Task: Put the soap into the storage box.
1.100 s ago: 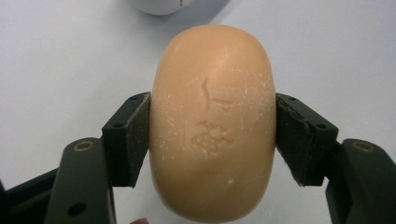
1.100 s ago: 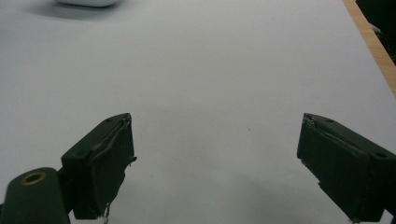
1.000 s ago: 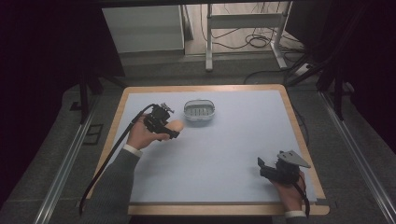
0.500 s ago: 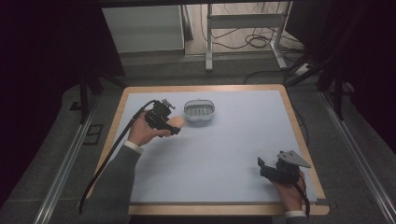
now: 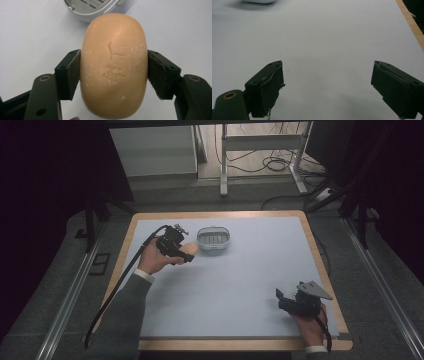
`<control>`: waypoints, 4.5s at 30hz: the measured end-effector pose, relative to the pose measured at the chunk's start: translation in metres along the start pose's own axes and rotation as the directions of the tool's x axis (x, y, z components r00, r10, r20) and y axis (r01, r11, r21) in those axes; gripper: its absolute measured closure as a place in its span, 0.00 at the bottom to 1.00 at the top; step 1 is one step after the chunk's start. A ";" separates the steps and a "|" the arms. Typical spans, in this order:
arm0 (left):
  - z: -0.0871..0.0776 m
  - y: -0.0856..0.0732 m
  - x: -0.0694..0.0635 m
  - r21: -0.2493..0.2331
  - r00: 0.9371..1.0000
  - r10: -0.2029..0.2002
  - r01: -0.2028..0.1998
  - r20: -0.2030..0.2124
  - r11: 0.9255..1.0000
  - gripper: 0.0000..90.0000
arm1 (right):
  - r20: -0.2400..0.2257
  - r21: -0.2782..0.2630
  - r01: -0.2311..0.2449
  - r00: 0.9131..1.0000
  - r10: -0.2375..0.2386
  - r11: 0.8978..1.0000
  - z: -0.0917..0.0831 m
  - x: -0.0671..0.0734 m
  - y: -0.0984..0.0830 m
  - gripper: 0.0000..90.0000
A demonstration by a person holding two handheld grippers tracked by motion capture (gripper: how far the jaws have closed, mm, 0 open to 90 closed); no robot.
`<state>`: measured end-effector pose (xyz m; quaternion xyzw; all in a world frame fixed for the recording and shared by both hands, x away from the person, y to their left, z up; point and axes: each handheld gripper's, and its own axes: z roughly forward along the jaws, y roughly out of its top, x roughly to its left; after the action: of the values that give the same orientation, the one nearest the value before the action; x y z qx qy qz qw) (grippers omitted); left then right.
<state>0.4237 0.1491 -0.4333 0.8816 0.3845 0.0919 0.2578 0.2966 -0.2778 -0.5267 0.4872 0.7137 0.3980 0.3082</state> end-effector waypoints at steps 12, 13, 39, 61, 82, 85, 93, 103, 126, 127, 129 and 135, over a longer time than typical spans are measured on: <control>0.003 0.008 0.000 -0.003 1.000 0.003 -0.003 -0.004 1.000 0.36 | -0.001 -0.001 0.000 1.000 0.000 1.000 0.000 0.000 0.000 0.12; 0.004 0.009 0.000 -0.002 1.000 0.004 -0.004 -0.006 1.000 0.36 | -0.001 0.000 0.000 1.000 0.000 1.000 0.000 0.000 0.000 0.12; 0.015 0.035 0.005 0.000 1.000 0.013 -0.013 -0.009 1.000 0.36 | -0.001 0.000 0.001 1.000 -0.001 1.000 0.000 0.000 0.000 0.12; 0.033 0.061 0.008 0.020 0.999 0.050 -0.050 0.004 0.999 0.36 | -0.002 -0.001 -0.003 1.000 0.003 1.000 0.000 0.000 0.000 0.12; 0.050 0.083 0.009 0.035 0.996 0.082 -0.083 0.018 0.996 0.36 | -0.005 0.000 -0.001 1.000 0.001 1.000 0.000 -0.001 0.000 0.12; 0.052 0.085 0.011 0.025 0.997 0.076 -0.077 0.025 0.997 0.36 | -0.004 -0.002 -0.004 1.000 0.004 1.000 0.000 -0.001 0.000 0.12; 0.058 0.091 0.013 0.032 0.996 0.089 -0.090 0.022 0.995 0.36 | -0.005 0.000 -0.001 1.000 0.001 1.000 0.000 0.000 0.000 0.12; 0.078 0.102 0.022 0.047 0.995 0.099 -0.100 0.027 0.994 0.36 | -0.005 0.003 -0.002 1.000 0.002 1.000 0.000 0.000 0.000 0.12; 0.068 0.092 0.012 -0.037 0.994 0.110 -0.109 0.026 0.993 0.27 | -0.003 0.001 0.005 1.000 -0.005 1.000 0.000 0.001 0.000 0.12; 0.065 0.089 0.010 -0.030 0.992 0.125 -0.125 0.025 0.992 0.26 | -0.003 0.000 0.004 1.000 -0.004 1.000 0.000 0.001 0.000 0.12; 0.059 0.081 0.006 -0.040 0.993 0.116 -0.115 0.026 0.993 0.24 | -0.003 0.000 0.007 1.000 -0.007 1.000 0.000 0.000 0.000 0.12; 0.042 0.054 0.001 -0.071 0.996 0.092 -0.091 0.019 0.993 0.22 | 0.001 0.001 0.011 1.000 -0.011 1.000 0.000 0.001 0.000 0.12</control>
<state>0.4740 0.1027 -0.4406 0.8897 0.3373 0.1074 0.2884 0.2965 -0.2767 -0.5268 0.4837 0.7163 0.3957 0.3104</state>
